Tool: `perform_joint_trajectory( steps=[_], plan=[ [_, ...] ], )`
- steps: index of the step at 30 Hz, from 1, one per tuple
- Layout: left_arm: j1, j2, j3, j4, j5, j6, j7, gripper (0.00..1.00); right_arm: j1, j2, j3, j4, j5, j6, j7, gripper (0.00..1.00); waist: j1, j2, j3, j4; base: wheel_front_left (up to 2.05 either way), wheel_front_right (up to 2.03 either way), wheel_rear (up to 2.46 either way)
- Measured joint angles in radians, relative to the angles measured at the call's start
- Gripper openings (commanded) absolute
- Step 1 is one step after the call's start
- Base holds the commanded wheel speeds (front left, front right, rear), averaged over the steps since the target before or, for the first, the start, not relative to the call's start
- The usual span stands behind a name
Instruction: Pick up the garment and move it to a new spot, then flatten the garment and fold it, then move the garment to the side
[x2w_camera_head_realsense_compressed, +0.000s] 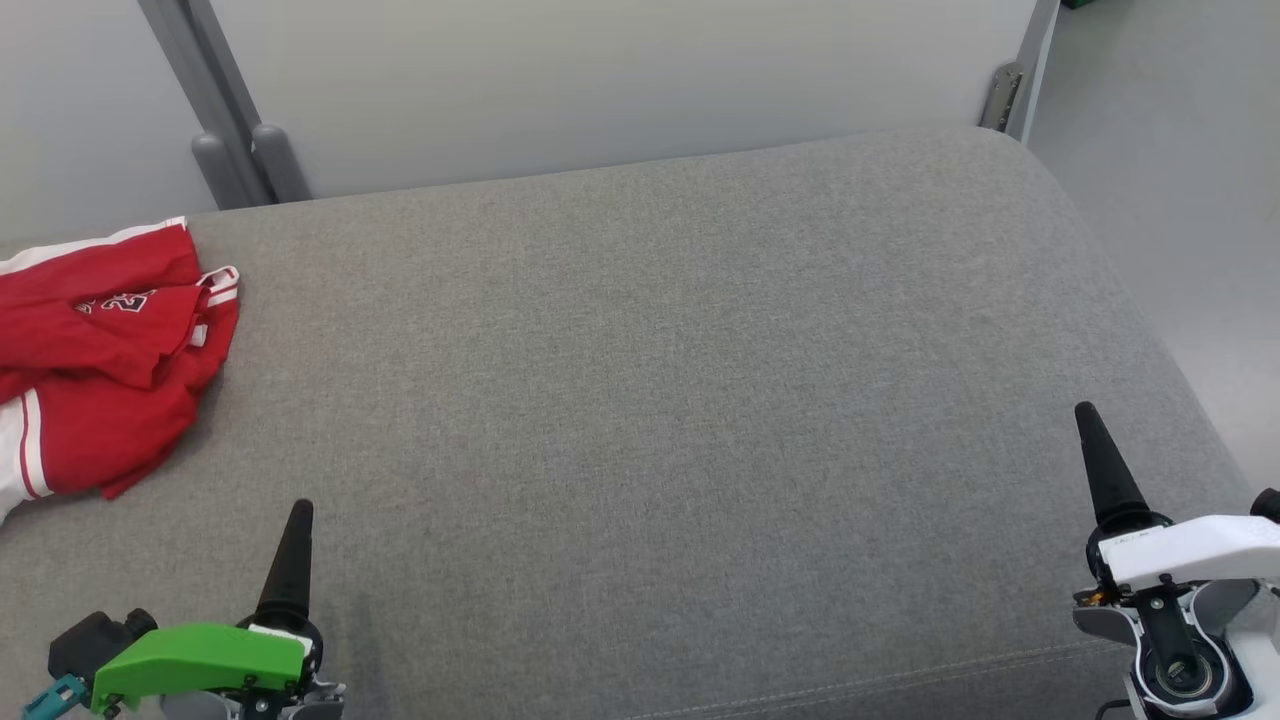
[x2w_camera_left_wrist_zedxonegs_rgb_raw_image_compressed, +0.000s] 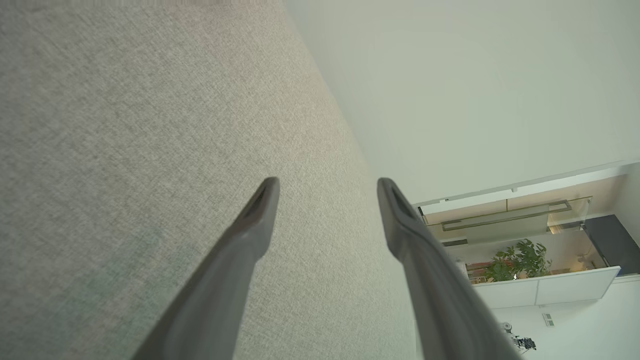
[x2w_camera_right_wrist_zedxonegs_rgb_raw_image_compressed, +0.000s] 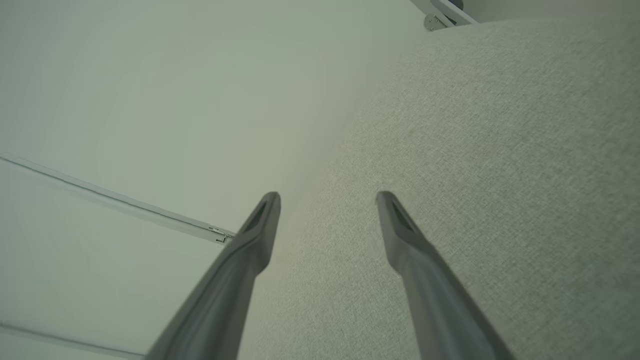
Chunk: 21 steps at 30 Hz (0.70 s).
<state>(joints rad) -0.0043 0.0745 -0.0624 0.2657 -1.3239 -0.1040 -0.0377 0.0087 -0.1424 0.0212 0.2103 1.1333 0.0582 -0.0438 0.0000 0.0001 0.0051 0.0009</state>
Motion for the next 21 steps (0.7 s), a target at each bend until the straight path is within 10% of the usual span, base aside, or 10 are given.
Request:
perform_joint_trajectory(
  steps=[21],
  plan=[
    [-0.001,0.005,-0.016,-0.071,0.327,0.026,-0.062,1.0,0.0,-0.025,0.072,-0.029,-0.321,-0.052,-0.058,1.0,0.0,0.0,0.005,-0.002,0.0,0.0,0.0]
  ],
)
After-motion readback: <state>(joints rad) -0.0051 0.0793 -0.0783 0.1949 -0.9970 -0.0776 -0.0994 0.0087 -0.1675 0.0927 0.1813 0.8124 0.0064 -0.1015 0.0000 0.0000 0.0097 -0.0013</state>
